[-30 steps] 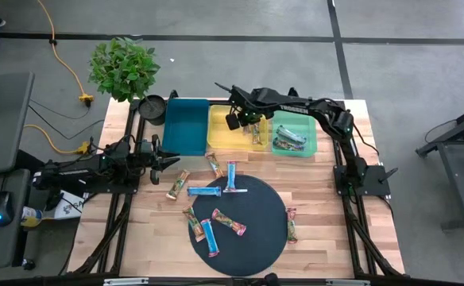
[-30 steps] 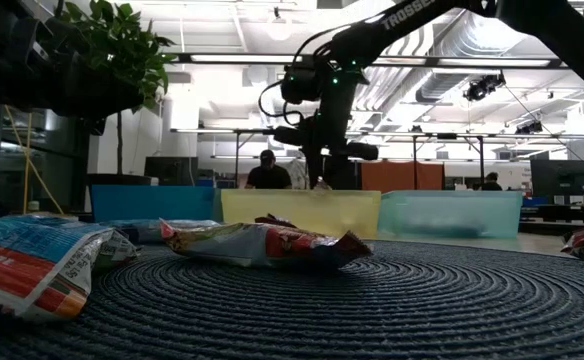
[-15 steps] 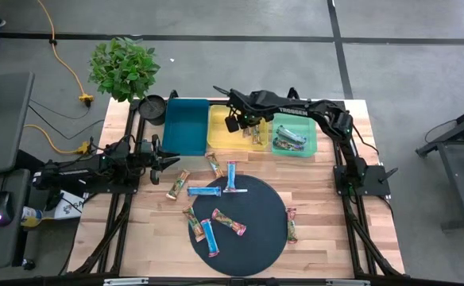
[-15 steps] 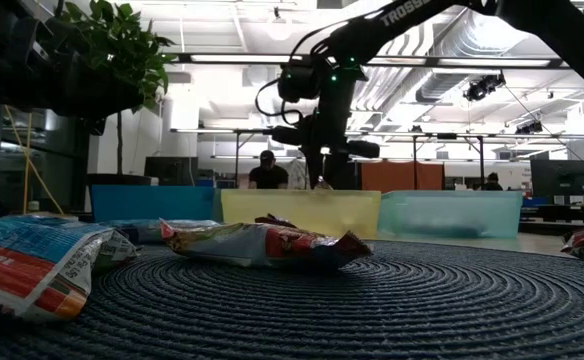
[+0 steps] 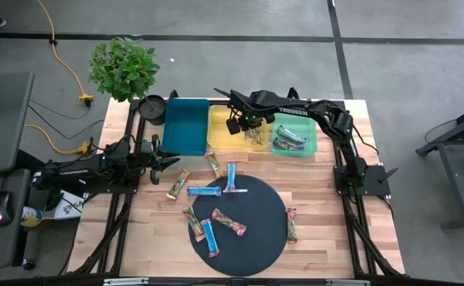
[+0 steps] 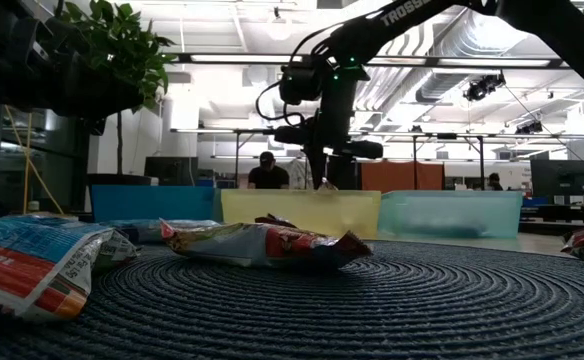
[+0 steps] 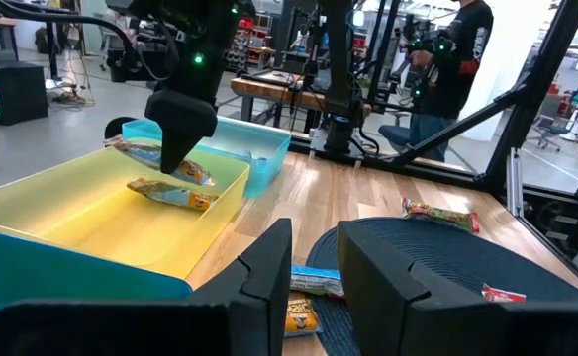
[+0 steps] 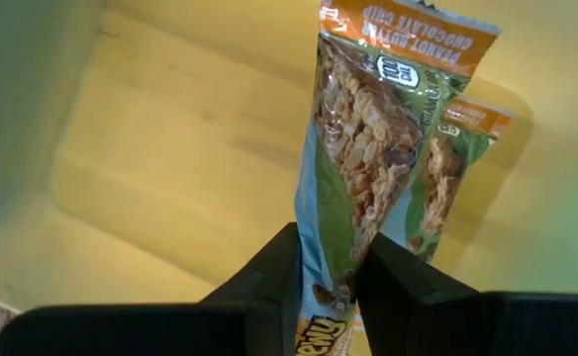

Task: Pick and place Granola Bars by type
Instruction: Put the orange granola bar into the yellow bin, then put the red granola bar into the blue bin

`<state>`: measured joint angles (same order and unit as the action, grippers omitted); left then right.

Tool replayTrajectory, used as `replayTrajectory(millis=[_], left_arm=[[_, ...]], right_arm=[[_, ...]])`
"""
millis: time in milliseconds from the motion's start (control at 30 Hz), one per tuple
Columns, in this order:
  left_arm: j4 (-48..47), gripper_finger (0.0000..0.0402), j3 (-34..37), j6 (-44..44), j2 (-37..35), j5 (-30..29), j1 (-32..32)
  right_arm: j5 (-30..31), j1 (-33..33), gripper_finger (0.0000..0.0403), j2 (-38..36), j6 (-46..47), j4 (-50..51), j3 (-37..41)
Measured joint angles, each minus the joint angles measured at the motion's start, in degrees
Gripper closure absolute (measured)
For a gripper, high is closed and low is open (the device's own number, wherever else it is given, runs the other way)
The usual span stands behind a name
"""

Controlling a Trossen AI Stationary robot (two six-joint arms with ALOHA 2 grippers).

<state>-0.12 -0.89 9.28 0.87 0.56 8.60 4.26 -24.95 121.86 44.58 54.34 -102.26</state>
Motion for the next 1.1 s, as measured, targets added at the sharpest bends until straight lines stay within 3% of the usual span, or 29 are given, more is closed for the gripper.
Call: replayTrajectory(millis=[367,633,833,1100], left_arm=[[0.0,0.0319,0.0,0.0,0.0,0.0,0.0],[0.0,0.0319,0.0,0.0,0.0,0.0,0.0],[0.0,0.0319,0.0,0.0,0.0,0.0,0.0],[0.0,0.0319,0.0,0.0,0.0,0.0,0.0]], right_arm=[[1.7,0.0,0.0243,0.0,0.4,2.8,0.0],[0.9,0.3,0.0230,-0.4,-6.6,-1.5,0.0],[-5.0,1.3,0.0235,-2.5,-17.2,-8.8,-0.1],[-21.9,4.3,0.0235,-5.0,-30.4,-10.5,-0.1]])
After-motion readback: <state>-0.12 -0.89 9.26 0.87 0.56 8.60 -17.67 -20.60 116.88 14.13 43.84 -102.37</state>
